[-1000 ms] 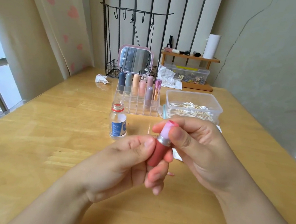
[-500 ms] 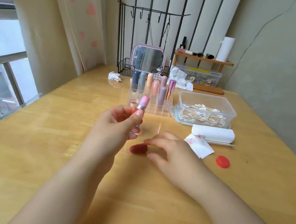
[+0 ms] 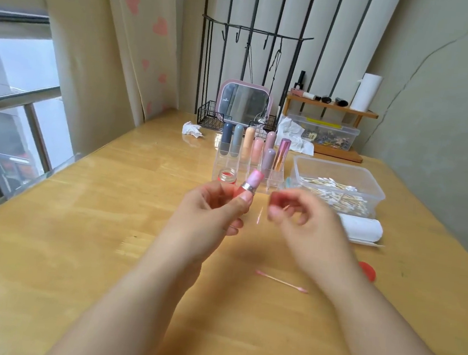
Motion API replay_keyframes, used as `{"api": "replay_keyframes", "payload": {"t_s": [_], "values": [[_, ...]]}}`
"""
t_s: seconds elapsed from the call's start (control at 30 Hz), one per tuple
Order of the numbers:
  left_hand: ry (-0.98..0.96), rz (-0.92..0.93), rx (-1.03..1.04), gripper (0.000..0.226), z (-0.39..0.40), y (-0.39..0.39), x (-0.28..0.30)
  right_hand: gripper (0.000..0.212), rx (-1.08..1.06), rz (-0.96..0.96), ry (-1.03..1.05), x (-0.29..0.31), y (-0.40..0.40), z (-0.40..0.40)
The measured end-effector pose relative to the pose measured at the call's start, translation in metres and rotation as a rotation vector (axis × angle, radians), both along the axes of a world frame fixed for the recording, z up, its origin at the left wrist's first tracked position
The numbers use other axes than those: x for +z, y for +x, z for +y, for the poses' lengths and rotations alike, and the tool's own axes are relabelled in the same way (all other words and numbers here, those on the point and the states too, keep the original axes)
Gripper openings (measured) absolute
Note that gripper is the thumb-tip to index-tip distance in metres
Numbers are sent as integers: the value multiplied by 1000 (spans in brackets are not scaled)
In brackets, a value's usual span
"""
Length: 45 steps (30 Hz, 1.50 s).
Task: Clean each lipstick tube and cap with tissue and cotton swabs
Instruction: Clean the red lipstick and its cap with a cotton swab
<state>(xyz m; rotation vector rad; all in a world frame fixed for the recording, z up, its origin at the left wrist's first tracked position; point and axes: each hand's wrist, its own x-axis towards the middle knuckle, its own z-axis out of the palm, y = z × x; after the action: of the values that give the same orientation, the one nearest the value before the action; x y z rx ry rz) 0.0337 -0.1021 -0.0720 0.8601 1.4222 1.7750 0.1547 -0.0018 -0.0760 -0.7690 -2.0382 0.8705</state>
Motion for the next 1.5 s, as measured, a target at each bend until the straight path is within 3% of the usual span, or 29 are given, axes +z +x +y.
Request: {"api": "replay_keyframes", "payload": {"t_s": [0.1,0.2,0.67,0.83,1.0,1.2,1.33,1.5], "values": [[3,43,-53,5,0,6,-2,7,130,433,-322,22,24,5],[7,79,-103,4,-1,12,-2,11,205,509,-405,30,33,4],[20,223,-101,29,-3,17,-3,15,271,277,-232,24,28,-6],[19,247,-61,13,0,19,-4,14,275,262,-255,18,24,-8],[-46,284,-36,11,1,20,-4,25,260,196,-248,16,18,-12],[-126,597,282,17,1,12,18,30,61,102,-176,28,17,9],[-179,807,269,18,9,4,49,21,-22,-41,-70,46,8,46],[-249,1104,236,17,39,-30,73,11,-110,-68,93,80,-14,89]]}}
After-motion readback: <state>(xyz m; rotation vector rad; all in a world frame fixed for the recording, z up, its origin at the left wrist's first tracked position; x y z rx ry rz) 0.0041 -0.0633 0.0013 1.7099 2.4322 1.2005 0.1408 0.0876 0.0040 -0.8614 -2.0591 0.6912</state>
